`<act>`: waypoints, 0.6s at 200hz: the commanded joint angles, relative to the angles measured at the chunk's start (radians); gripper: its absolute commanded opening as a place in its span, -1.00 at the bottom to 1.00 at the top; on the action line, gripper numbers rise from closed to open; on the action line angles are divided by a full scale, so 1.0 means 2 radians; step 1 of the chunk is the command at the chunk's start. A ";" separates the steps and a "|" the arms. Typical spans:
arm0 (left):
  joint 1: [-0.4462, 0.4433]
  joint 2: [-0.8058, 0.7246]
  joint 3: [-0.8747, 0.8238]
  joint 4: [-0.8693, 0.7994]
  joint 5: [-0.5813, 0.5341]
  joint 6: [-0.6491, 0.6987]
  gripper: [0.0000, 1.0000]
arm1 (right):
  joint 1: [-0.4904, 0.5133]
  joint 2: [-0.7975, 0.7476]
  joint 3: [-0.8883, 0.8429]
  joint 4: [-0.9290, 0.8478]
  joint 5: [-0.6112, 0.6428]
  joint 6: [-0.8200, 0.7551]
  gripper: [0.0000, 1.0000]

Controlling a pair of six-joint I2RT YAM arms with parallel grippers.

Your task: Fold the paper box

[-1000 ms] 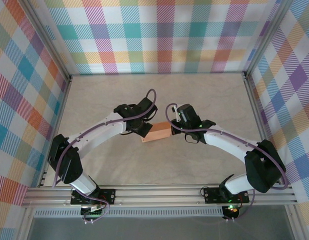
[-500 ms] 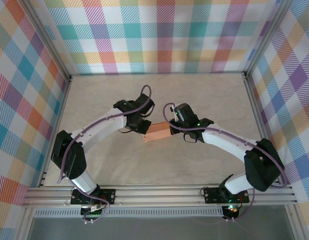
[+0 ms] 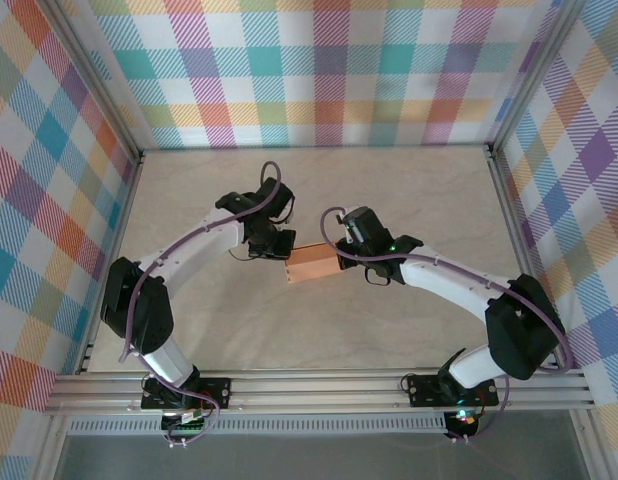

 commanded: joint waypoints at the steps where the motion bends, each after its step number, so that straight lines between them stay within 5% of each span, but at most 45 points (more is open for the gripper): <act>1: 0.005 0.014 0.000 0.035 0.066 -0.034 -1.00 | 0.013 0.012 0.009 -0.020 -0.026 -0.006 -1.00; 120: 0.038 0.016 -0.006 0.077 0.171 -0.072 -1.00 | 0.014 0.024 0.011 -0.014 -0.026 -0.006 -1.00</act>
